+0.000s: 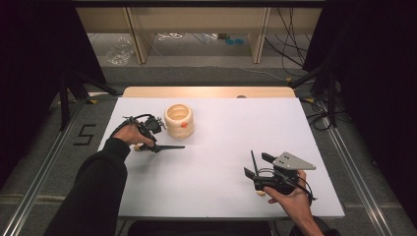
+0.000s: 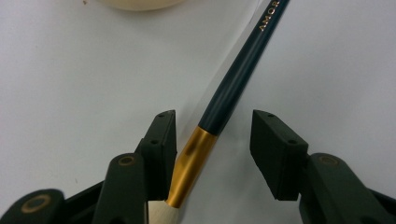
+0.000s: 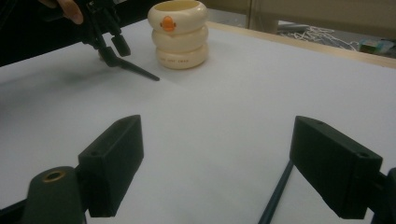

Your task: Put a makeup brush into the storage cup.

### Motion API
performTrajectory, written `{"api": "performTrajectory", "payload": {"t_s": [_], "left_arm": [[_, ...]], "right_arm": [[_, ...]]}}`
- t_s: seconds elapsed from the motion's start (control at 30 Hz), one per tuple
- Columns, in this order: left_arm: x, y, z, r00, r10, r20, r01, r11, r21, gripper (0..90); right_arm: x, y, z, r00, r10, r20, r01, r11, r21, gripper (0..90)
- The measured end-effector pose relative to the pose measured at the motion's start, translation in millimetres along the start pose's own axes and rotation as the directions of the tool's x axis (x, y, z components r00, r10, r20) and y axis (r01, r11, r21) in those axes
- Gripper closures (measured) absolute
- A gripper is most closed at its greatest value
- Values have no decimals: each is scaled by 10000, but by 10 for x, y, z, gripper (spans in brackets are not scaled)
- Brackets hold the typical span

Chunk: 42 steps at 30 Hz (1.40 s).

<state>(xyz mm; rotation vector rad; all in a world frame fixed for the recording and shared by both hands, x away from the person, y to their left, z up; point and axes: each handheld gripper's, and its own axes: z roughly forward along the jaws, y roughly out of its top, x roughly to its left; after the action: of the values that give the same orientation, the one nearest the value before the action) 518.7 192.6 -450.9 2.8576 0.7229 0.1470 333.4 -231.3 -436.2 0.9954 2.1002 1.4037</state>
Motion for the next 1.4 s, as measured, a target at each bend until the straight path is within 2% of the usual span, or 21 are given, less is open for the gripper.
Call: {"api": "performTrajectory", "payload": {"t_s": [0.1, 0.17, 0.2, 0.5, 0.7, 0.9, 1.07, 1.23, 1.27, 1.3, 1.4], "left_arm": [[5, -4, 11, 10000, 75, 9, -75, 9999, 117, 531], [6, 3, 16, 9999, 167, -27, -166, 9998, 78, 542], [1, 7, 13, 9999, 164, 18, -164, 9998, 88, 552], [4, 19, 50, 9995, 308, 38, -309, 9992, 244, 619], [0, 26, 52, 9992, 380, 112, -383, 9988, 297, 655], [-13, 70, 49, 9973, 724, 159, -733, 9952, 644, 702], [-33, 105, 63, 9955, 926, 205, -941, 9912, 935, 736], [-50, 116, 91, 9944, 1015, 296, -1040, 9898, 979, 753], [-51, 117, 91, 9945, 1006, 295, -1031, 9898, 984, 758], [-53, 117, 91, 9944, 1017, 296, -1041, 9897, 985, 761], [-55, 119, 90, 9940, 1049, 304, -1074, 9891, 1008, 768]], "right_arm": [[3, -1, 4, 10000, 5, 9, -5, 10000, -32, 185], [12, 4, -10, 9999, 121, -34, -121, 9998, 176, 185], [8, 0, 2, 10000, 57, -20, -57, 10000, -7, 185], [7, 0, 0, 10000, 42, -54, -42, 10000, 52, 187], [22, -1, 7, 9997, 191, -173, -188, 9997, 163, 187], [19, -8, 25, 9996, 149, -246, -149, 9999, 10, 188], [16, -4, 8, 9998, 103, -162, -100, 9998, 163, 189], [17, -6, 17, 9997, 96, -203, -94, 9999, 121, 191], [7, -4, 15, 9999, -55, -117, 56, 10000, 76, 191], [16, -4, 11, 9998, 77, -159, -75, 9998, 166, 191], [16, -4, 11, 9998, 69, -173, -66, 9998, 167, 191]]}}
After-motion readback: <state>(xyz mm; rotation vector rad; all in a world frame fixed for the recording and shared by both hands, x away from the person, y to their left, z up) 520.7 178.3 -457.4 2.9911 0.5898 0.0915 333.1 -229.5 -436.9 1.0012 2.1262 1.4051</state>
